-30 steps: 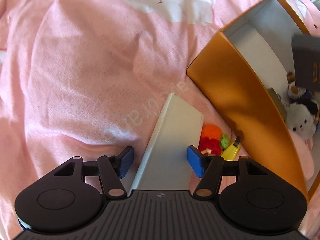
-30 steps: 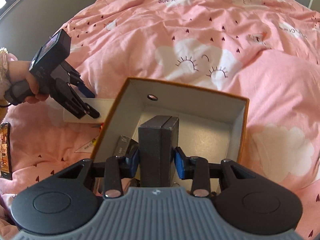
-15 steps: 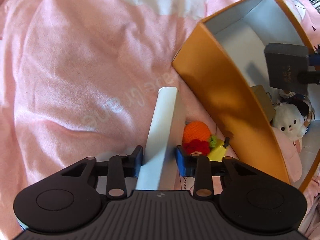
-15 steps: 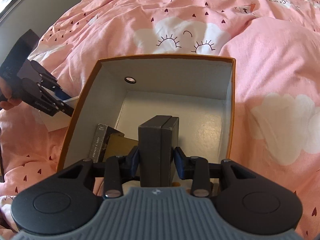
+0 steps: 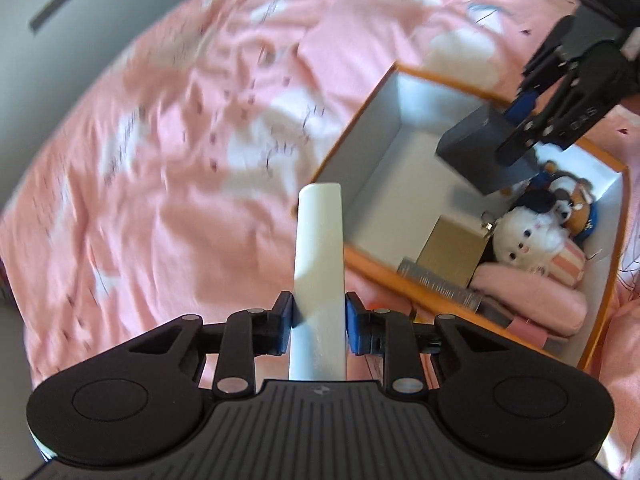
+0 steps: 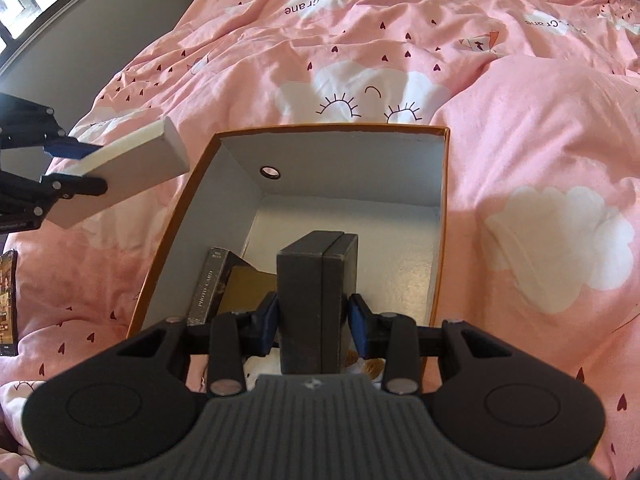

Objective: Organize objects
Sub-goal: 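Grasp the long white box with the left gripper while the right carries the dark box over the orange box, then lower the white box into the orange box and open the left gripper while the right holds the dark box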

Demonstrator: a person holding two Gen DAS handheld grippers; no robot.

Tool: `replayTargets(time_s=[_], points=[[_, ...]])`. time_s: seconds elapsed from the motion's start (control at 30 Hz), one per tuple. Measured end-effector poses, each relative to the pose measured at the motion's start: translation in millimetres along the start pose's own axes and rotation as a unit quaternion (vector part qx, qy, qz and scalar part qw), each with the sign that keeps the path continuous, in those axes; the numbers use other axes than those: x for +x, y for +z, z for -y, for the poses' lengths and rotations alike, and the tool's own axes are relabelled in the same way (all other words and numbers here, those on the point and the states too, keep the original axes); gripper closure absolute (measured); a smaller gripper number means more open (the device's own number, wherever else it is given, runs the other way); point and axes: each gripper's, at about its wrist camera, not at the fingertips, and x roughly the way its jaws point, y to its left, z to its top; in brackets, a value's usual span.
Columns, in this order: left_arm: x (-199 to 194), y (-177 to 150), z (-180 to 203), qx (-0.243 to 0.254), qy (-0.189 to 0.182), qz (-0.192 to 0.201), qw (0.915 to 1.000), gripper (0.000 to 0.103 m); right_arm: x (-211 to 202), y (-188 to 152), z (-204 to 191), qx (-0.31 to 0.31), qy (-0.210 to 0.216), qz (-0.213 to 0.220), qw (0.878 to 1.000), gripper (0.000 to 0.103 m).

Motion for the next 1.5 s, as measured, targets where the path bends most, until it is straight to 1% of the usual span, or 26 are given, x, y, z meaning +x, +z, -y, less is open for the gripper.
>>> replayTargets(time_s=[0.1,0.17,0.27,0.33,0.5,0.67,0.83,0.97,1.0,1.07,1.1,1.13,1.17,1.23,1.33,1.37,1.4,1.43,1.47,1.5], points=[[-11,25,19,0.046,0.016,0.032,0.9983,0.072,-8,-3,0,-0.003,-0.003,0.006,1.000,0.064],[-8,40,36,0.086,0.026,0.046,0.9949,0.072,-11,-3,1,-0.005,-0.005,0.008,1.000,0.064],[10,60,60,0.132,0.026,0.055,0.9894,0.072,-13,-1,3,-0.008,-0.007,0.009,1.000,0.064],[33,70,76,0.170,0.029,0.059,0.9833,0.072,-12,1,7,-0.005,-0.009,0.004,1.000,0.064],[91,84,92,0.219,0.018,0.040,0.9748,0.072,-2,4,20,0.012,-0.010,-0.014,1.000,0.064],[136,75,95,0.263,0.020,0.030,0.9642,0.072,13,9,27,0.018,-0.005,-0.026,0.999,0.064],[161,59,100,0.322,0.050,0.047,0.9444,0.072,26,15,24,0.010,0.000,-0.039,0.999,0.064],[172,48,104,0.364,0.065,0.061,0.9271,0.072,32,18,25,0.008,0.000,-0.046,0.999,0.064],[174,46,105,0.371,0.066,0.064,0.9241,0.072,33,19,25,0.007,-0.002,-0.048,0.999,0.064],[176,47,105,0.366,0.063,0.061,0.9266,0.072,36,19,25,0.005,-0.006,-0.052,0.999,0.064],[177,49,104,0.359,0.059,0.053,0.9301,0.071,38,20,25,0.004,-0.006,-0.054,0.999,0.064],[179,52,102,0.345,0.053,0.044,0.9361,0.071,39,21,25,0.003,-0.007,-0.055,0.998,0.064],[180,53,100,0.336,0.047,0.036,0.9402,0.071,39,22,24,0.001,-0.009,-0.056,0.998,0.064],[184,55,97,0.323,0.026,0.009,0.9460,0.070,39,24,22,-0.002,-0.011,-0.057,0.998,0.064],[181,57,92,0.300,0.015,0.003,0.9537,0.068,39,23,22,-0.002,-0.013,-0.059,0.998,0.064],[179,59,90,0.286,0.008,-0.003,0.9583,0.068,39,23,22,-0.002,-0.013,-0.059,0.998,0.064],[176,62,86,0.267,-0.004,-0.009,0.9637,0.066,39,23,22,-0.002,-0.014,-0.059,0.998,0.064],[173,64,82,0.252,-0.018,-0.016,0.9674,0.061,39,22,22,-0.002,-0.014,-0.060,0.998,0.064],[171,67,78,0.236,-0.033,-0.024,0.9708,0.058,39,22,22,-0.003,-0.014,-0.060,0.998,0.064],[168,68,74,0.218,-0.046,-0.029,0.9743,0.058,39,22,22,-0.003,-0.015,-0.060,0.998,0.064]])
